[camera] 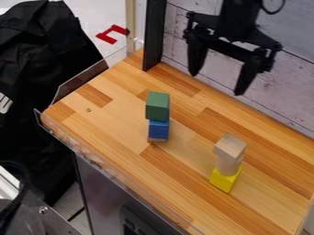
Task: Put the green cube on top of the blue rectangle
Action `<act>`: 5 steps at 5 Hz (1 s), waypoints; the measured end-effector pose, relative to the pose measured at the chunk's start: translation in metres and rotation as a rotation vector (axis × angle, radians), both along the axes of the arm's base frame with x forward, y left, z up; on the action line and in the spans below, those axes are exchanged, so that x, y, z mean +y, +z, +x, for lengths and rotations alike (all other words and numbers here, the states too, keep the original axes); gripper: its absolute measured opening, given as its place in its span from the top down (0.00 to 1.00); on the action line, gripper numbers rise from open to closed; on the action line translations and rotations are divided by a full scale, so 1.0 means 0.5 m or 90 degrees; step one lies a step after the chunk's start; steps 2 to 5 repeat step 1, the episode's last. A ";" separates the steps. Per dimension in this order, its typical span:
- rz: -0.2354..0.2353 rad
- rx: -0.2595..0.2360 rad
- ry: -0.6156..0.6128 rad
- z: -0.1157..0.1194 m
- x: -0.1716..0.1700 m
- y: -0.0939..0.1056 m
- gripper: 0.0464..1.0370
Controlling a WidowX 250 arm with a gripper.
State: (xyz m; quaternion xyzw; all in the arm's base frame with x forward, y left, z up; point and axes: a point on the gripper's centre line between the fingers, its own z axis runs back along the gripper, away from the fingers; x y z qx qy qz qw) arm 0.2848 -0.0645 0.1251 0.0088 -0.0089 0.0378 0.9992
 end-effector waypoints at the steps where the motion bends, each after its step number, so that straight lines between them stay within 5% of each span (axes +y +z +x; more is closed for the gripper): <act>1: -0.010 0.014 -0.009 -0.014 -0.009 -0.017 0.04; 5: -0.010 0.014 -0.009 -0.014 -0.009 -0.017 0.04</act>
